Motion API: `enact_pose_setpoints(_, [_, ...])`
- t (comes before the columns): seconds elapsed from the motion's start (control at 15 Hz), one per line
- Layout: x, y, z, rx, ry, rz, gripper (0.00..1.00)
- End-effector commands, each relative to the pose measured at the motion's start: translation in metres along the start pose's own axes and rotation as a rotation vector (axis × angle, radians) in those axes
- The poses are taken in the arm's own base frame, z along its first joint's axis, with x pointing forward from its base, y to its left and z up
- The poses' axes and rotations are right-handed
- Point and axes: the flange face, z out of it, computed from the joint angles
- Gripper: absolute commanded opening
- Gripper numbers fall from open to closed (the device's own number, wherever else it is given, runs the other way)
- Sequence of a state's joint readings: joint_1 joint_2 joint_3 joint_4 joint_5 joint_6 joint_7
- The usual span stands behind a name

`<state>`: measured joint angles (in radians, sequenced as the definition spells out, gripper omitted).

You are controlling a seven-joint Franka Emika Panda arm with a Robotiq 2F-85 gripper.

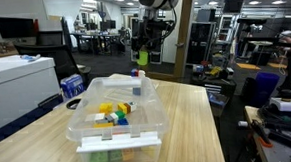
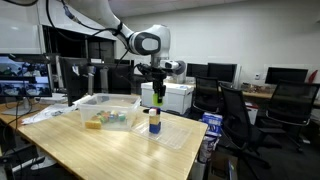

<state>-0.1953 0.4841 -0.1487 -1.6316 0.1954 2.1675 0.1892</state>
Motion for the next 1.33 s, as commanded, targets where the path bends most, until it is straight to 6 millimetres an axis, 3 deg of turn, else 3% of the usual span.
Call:
enact_pose_setpoints(0.0, [0.015,-0.005,0.005,0.041,-0.02,0.05,0.34])
enact_pose_setpoints(0.4, [0.016,-0.034,0.002,0.046,-0.058,0.011,0.34])
enact_pose_setpoints(1.0, [0.015,-0.03,0.026,-0.037,-0.105,0.037,0.34])
enact_pose_setpoints(1.27, [0.014,-0.037,0.036,-0.051,-0.119,0.02,0.34])
